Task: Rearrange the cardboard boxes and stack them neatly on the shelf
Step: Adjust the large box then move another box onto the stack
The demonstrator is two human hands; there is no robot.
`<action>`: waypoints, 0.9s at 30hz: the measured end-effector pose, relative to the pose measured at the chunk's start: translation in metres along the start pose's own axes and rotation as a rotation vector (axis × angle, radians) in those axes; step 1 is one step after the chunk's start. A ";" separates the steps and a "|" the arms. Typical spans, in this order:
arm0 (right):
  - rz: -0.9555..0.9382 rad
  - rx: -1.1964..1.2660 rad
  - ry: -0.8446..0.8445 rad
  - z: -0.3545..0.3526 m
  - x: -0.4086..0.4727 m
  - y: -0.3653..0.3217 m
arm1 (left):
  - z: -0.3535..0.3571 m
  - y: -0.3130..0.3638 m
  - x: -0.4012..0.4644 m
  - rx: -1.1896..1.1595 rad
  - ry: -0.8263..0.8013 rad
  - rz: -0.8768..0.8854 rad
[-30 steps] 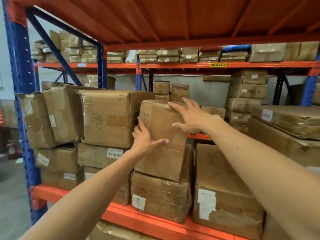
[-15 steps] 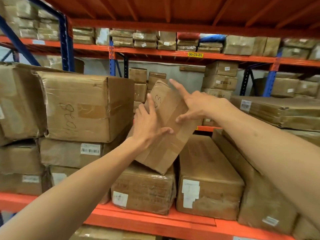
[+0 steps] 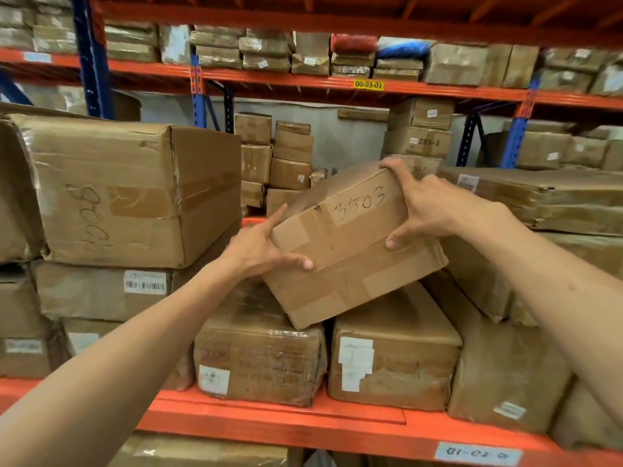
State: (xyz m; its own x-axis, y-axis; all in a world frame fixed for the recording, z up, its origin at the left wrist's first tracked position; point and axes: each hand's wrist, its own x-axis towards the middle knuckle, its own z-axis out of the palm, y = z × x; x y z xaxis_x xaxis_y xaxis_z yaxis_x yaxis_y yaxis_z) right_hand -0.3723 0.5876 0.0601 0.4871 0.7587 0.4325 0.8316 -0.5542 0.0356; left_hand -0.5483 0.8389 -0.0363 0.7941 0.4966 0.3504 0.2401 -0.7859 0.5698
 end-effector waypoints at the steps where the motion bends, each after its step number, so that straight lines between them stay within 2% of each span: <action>1: 0.027 0.023 -0.002 0.005 -0.005 0.004 | 0.003 0.002 0.002 -0.016 0.007 -0.018; 4: 0.154 0.130 0.003 0.025 -0.028 0.020 | 0.009 0.017 0.004 0.022 0.006 0.033; 7: 0.301 0.241 -0.004 0.054 -0.065 0.042 | 0.023 0.048 0.007 0.162 0.022 0.111; 9: 0.367 0.300 0.035 0.074 -0.089 0.054 | 0.034 0.069 0.009 0.261 0.010 0.147; 12: 0.406 0.340 0.116 0.085 -0.106 0.065 | 0.044 0.086 0.008 0.289 0.024 0.184; 18: 0.499 0.240 0.127 0.081 -0.099 0.064 | 0.049 0.087 0.013 0.295 0.028 0.188; 27: 0.674 0.068 -0.085 0.057 -0.090 0.035 | 0.054 0.080 0.014 0.314 0.007 0.178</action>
State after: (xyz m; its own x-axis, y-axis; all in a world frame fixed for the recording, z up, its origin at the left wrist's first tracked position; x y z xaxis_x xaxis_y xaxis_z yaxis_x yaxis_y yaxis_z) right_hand -0.3716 0.5193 -0.0293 0.9216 0.2812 0.2676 0.3527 -0.8946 -0.2746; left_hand -0.4872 0.7629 -0.0259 0.8353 0.3437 0.4292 0.2594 -0.9346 0.2435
